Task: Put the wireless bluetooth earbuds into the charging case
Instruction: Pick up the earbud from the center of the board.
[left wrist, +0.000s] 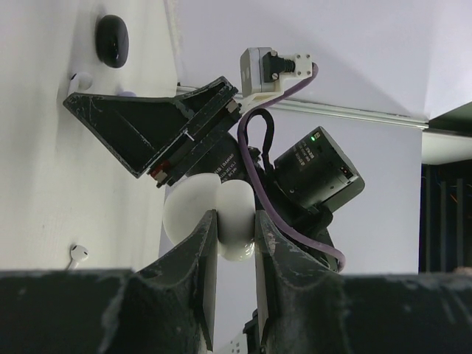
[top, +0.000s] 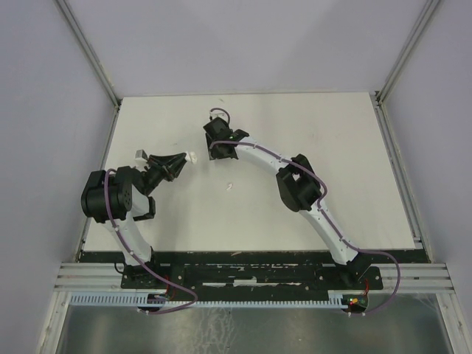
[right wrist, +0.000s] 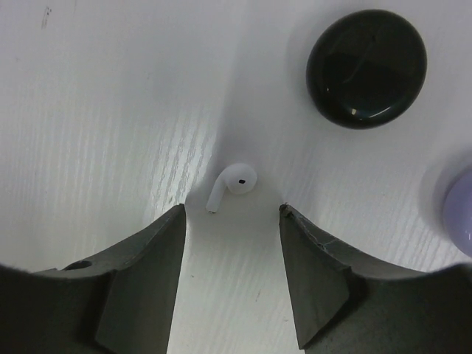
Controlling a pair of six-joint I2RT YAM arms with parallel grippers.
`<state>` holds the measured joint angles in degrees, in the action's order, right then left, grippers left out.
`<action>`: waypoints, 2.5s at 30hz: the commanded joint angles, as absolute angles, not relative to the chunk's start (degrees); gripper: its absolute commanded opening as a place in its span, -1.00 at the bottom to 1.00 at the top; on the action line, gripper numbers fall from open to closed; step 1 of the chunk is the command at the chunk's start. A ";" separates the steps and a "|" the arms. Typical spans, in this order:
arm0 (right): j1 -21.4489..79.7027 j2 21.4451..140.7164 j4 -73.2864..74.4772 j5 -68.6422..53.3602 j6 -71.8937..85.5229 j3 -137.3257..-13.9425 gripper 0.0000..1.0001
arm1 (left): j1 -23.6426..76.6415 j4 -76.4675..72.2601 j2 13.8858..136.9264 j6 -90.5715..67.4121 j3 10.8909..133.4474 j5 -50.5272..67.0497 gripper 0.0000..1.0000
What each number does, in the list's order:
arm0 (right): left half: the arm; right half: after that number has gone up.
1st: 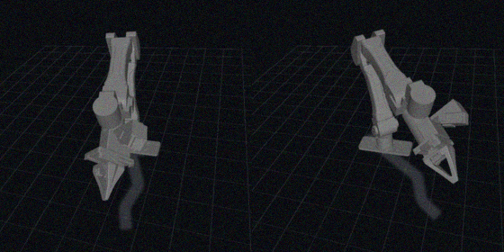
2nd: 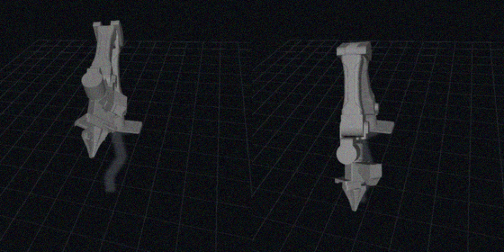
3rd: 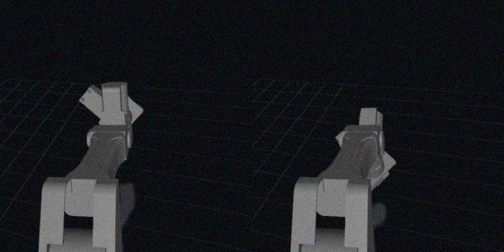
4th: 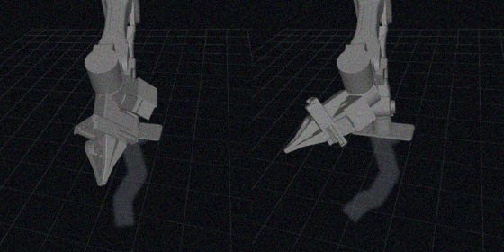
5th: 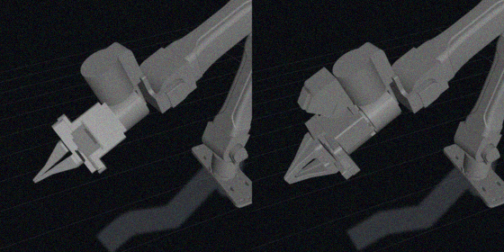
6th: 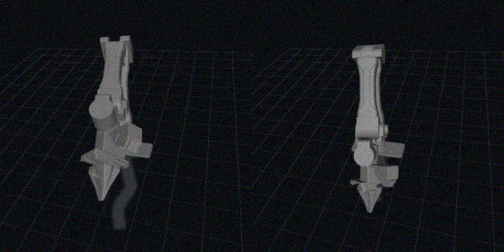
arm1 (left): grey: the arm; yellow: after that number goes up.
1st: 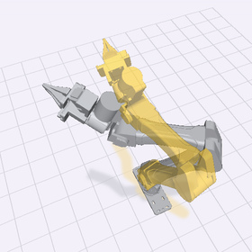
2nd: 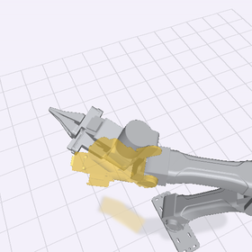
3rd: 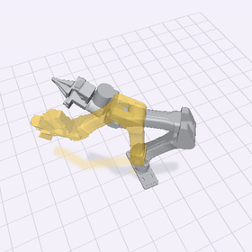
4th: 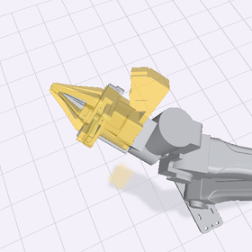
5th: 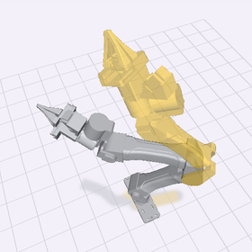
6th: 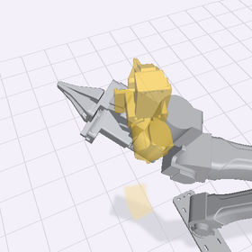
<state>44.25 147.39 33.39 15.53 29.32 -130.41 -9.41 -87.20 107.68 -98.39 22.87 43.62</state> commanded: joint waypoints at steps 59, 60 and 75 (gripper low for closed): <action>43.78 153.61 34.67 18.02 26.99 -137.77 0.04 | -10.72 -99.14 108.17 -100.20 22.99 44.38 -0.94; 43.77 153.67 34.76 17.94 26.98 -137.92 0.03 | -10.65 -99.07 108.19 -100.12 22.99 44.38 -0.94; 43.52 155.65 37.17 17.24 26.56 -141.60 -0.15 | -10.72 -99.07 108.54 -100.10 23.28 44.38 -0.94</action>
